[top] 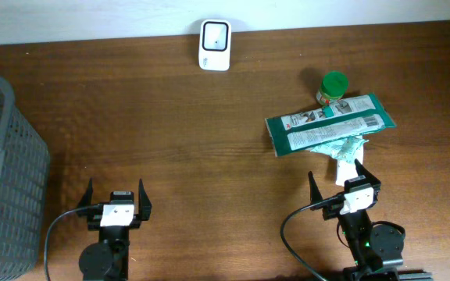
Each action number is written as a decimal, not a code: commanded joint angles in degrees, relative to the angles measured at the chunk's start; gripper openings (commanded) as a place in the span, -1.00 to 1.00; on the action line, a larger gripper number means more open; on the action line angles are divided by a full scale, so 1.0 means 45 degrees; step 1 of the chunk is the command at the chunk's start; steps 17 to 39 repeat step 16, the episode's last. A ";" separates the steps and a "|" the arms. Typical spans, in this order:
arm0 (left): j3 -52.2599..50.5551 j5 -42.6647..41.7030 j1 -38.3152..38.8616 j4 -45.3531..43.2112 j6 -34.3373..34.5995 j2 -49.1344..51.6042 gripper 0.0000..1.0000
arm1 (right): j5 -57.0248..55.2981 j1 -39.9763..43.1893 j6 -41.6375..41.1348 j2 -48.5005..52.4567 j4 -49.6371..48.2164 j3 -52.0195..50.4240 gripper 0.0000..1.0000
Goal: Scan the item barcode
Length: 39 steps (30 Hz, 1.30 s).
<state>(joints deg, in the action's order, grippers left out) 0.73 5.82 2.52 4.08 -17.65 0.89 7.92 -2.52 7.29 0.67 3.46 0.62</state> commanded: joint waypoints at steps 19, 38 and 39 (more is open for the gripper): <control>-0.0053 0.0131 0.0058 0.0015 -0.0151 -0.0121 0.98 | -0.0058 -0.0102 -0.0053 -0.0102 0.0092 -0.0068 0.97; -0.0053 0.0131 0.0058 0.0015 -0.0151 -0.0121 0.98 | -0.0058 -0.0102 -0.0053 -0.0102 0.0092 -0.0068 0.97; -0.0053 0.0131 0.0058 0.0015 -0.0151 -0.0121 0.98 | -0.0058 -0.0102 -0.0053 -0.0102 0.0092 -0.0068 0.97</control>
